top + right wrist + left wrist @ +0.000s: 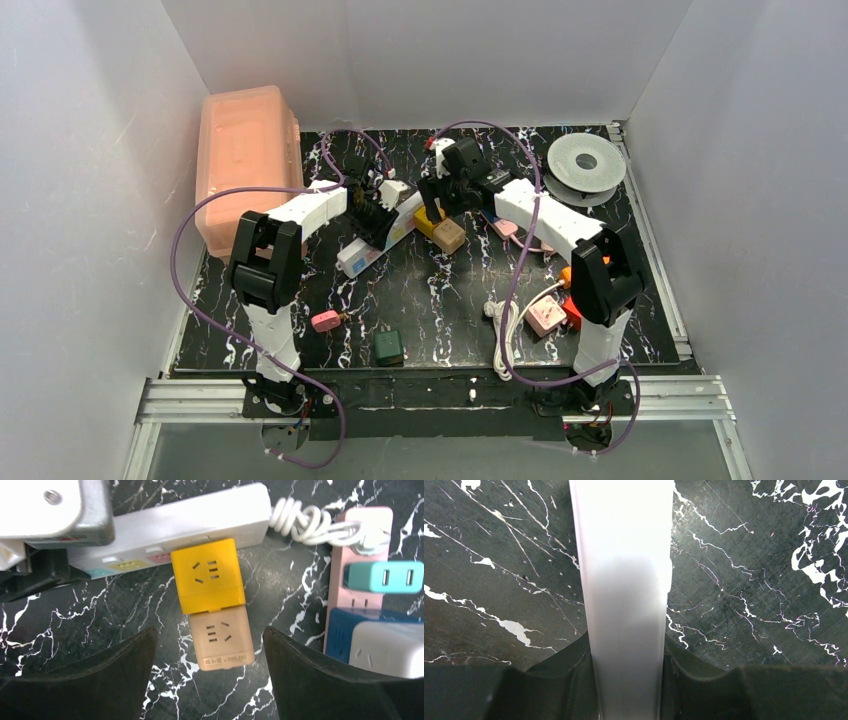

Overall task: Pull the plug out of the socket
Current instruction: Remove the plug from the socket.

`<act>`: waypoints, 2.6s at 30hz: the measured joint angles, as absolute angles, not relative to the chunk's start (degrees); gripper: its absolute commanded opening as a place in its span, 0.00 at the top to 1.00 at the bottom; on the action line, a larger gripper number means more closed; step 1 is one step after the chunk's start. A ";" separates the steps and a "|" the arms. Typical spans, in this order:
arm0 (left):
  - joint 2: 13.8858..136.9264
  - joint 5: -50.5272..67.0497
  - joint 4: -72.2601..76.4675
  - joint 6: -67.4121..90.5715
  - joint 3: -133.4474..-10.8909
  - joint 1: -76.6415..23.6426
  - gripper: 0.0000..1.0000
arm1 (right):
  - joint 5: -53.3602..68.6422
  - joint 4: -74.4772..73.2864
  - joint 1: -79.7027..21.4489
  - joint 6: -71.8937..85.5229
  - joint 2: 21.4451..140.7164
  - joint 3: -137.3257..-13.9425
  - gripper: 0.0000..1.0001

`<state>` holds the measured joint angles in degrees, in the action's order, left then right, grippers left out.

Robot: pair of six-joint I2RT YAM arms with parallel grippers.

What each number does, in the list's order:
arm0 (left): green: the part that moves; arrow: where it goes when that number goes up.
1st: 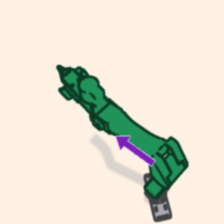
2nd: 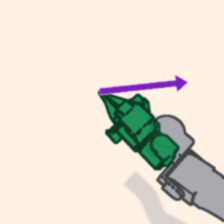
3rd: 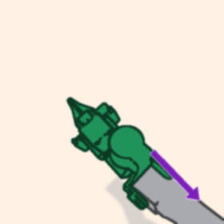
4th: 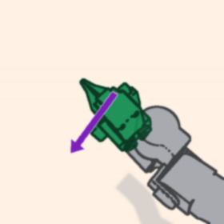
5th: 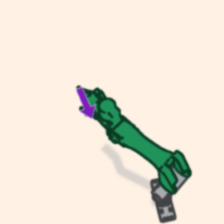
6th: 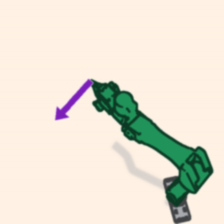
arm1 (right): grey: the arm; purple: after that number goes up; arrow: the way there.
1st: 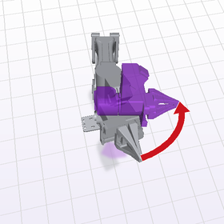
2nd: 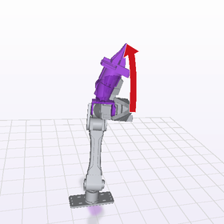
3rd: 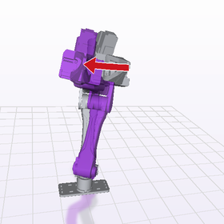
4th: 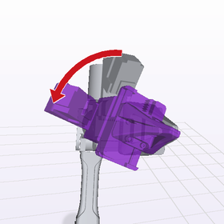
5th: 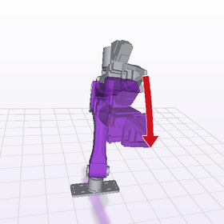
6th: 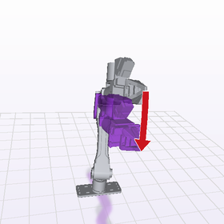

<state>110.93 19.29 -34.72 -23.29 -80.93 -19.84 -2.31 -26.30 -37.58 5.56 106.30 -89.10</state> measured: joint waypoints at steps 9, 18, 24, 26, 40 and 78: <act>110.89 19.42 -34.68 -22.92 -80.86 -19.84 1.00 | -3.11 -21.26 -38.89 2.63 113.34 -91.61 0.07; 109.67 19.84 -34.15 -23.44 -79.64 -19.84 1.00 | -4.32 -19.33 -40.14 1.04 116.64 -90.11 0.06; 108.88 20.14 -35.77 -23.62 -80.31 -19.38 1.00 | -4.32 -17.72 -40.14 -0.21 116.75 -90.08 0.08; 108.79 20.36 -36.77 -23.64 -81.19 -19.27 1.00 | -4.32 -17.12 -40.14 -0.51 117.05 -90.08 0.09; 105.56 21.04 -39.97 -24.03 -82.94 -19.40 1.00 | -2.55 -14.37 -40.14 -0.36 118.98 -88.23 0.28; 104.77 4.67 -29.17 -26.04 -79.33 -22.11 1.00 | -0.08 -15.42 -40.93 5.91 107.22 -73.21 0.99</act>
<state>104.77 4.67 -29.17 -26.04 -79.33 -22.11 -0.08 -15.42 -40.93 5.91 107.22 -73.21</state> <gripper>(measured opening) 0.331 0.690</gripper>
